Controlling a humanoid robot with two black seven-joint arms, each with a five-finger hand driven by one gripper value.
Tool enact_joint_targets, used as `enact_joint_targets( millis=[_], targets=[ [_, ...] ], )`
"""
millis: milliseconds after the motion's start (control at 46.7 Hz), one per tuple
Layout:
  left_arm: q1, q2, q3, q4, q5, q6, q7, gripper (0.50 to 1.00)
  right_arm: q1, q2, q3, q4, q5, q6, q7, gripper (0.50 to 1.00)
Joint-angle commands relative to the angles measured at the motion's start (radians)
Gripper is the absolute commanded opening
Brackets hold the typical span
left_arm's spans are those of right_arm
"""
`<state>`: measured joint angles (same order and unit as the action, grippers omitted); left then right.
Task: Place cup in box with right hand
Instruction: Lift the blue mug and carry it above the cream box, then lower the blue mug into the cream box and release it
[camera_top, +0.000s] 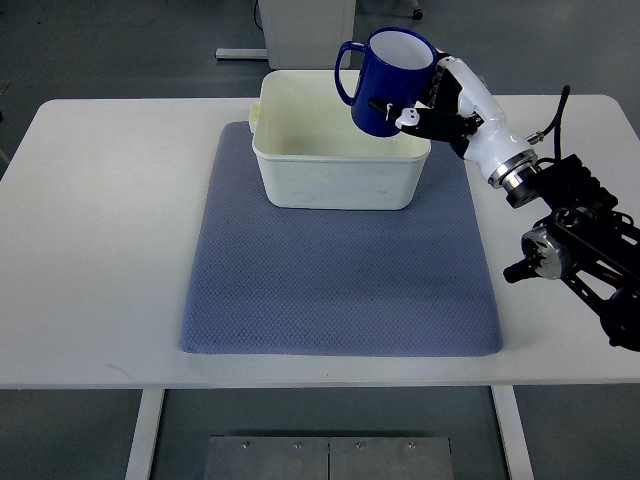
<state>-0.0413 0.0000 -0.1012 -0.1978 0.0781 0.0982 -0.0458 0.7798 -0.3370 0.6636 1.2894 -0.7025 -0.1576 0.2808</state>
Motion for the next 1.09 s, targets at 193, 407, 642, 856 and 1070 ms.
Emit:
enact_joint_targets(
  millis=[193,407,642,856,1070],
  targets=[
    [0.0,0.0,0.0,0.0,0.0,0.0,0.0,1.0,0.053,0.108,-0.016,-0.159,-0.002,-0.005,-0.017,0.5],
    [0.0,0.0,0.0,0.0,0.0,0.0,0.0,1.0,0.094,0.197,-0.018,-0.251,-0.002,-0.025,-0.029,0.5],
    [0.0,0.0,0.0,0.0,0.0,0.0,0.0,1.0,0.124,0.23,-0.033,-0.324,-0.005,-0.068,-0.029,0.5],
    [0.0,0.0,0.0,0.0,0.0,0.0,0.0,1.0,0.147,0.268,-0.081,-0.395,-0.011,-0.132,-0.026,0.5],
    [0.0,0.0,0.0,0.0,0.0,0.0,0.0,1.0,0.147,0.269,-0.093,-0.395,-0.015,-0.166,-0.022,0.5]
  ],
)
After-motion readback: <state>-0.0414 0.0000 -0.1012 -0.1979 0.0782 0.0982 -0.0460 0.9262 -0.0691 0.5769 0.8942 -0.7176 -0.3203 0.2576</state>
